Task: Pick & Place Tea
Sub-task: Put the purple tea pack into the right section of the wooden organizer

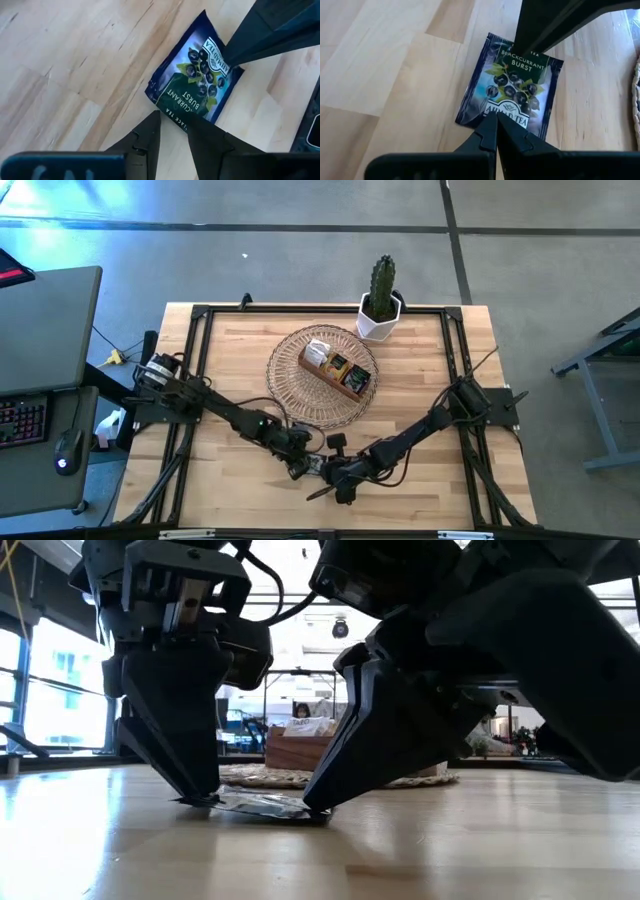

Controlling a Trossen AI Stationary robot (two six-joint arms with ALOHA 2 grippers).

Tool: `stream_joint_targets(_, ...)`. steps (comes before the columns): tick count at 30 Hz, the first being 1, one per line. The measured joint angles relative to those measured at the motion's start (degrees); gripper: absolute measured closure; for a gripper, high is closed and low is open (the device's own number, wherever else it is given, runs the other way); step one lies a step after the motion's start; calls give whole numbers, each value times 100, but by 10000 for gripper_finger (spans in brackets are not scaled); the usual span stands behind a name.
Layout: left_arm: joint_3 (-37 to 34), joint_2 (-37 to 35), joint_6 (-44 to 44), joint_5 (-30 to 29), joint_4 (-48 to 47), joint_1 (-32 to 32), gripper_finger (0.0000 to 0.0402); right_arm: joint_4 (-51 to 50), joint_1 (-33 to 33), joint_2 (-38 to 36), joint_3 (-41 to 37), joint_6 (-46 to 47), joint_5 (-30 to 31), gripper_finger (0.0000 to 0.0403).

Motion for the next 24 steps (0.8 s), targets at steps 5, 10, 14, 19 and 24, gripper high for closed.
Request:
stream_joint_targets(5, -15, 10, -8, -16, 265, 0, 301, 75, 0, 2, 0, 109, 52, 403)
stream_joint_targets(10, -15, 11, -22, -146, 374, 42, 300, 96, 0, 4, 0, 301, 139, 403)
stream_joint_targets(14, -17, 11, 123, -110, 399, 44, 300, 95, 4, 10, -6, 329, 439, 403)
stream_joint_targets(19, -19, 12, 440, -295, 392, 48, 301, 151, 2, 17, -11, 444, 576, 403)
stream_joint_targets(24, -17, 13, 800, -321, 399, 159, 331, 176, 2, 17, -11, 418, 550, 403)
